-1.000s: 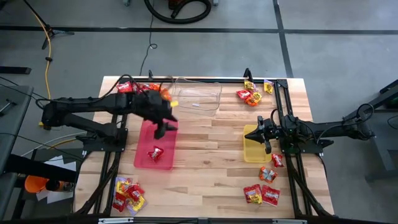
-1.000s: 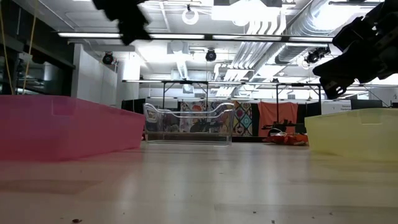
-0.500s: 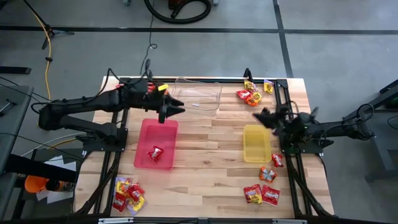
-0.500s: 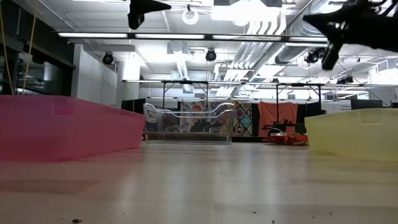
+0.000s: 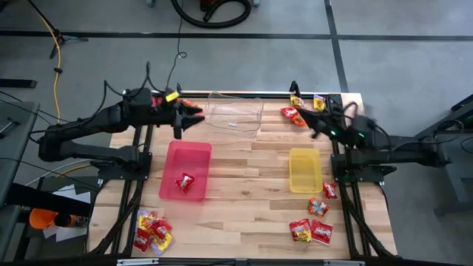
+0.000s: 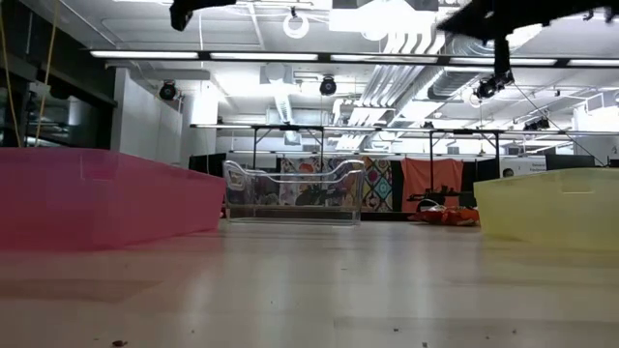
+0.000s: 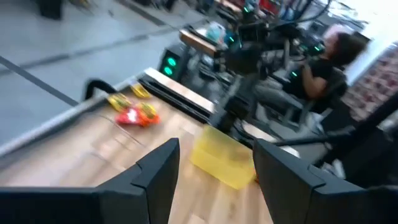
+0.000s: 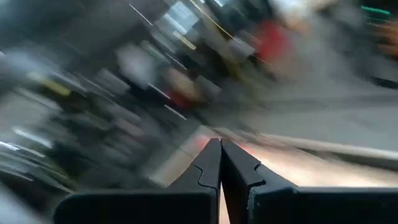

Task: Sort candy
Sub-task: Put the red candy into the red bin

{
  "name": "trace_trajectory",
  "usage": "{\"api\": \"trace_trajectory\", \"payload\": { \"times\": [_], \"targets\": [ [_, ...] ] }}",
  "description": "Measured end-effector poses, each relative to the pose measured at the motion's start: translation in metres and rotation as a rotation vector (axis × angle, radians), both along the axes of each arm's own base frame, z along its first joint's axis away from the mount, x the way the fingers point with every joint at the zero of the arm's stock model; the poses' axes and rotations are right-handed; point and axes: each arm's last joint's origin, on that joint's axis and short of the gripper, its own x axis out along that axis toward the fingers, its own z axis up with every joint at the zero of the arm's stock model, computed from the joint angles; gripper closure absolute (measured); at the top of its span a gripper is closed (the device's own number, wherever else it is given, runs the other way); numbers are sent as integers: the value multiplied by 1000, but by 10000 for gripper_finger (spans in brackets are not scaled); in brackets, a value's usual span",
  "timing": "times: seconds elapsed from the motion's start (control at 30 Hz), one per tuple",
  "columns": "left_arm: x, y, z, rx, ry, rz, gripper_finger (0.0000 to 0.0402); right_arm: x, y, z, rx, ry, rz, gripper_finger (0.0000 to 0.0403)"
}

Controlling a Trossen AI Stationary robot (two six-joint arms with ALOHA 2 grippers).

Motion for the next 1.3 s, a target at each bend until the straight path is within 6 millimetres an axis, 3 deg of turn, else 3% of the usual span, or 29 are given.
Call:
{"api": "trace_trajectory", "payload": {
  "times": [0.17,0.3,0.5,0.63,0.97,1.3],
  "targets": [
    [-13,6,4,20,-17,46,211,16,-40,4,181,528,-154,383],
    [-18,5,-4,-12,69,36,211,22,-73,-15,354,734,-183,338],
    [-20,3,-18,-66,214,29,211,23,-114,-45,582,772,-269,250],
    [-18,4,-21,-70,238,44,211,26,-136,-65,718,746,-350,215],
    [-8,9,-28,-121,271,99,211,57,-167,-124,882,732,-348,210],
    [-7,10,-28,-145,268,113,211,63,-185,-157,955,704,-441,210]
  ]
}}
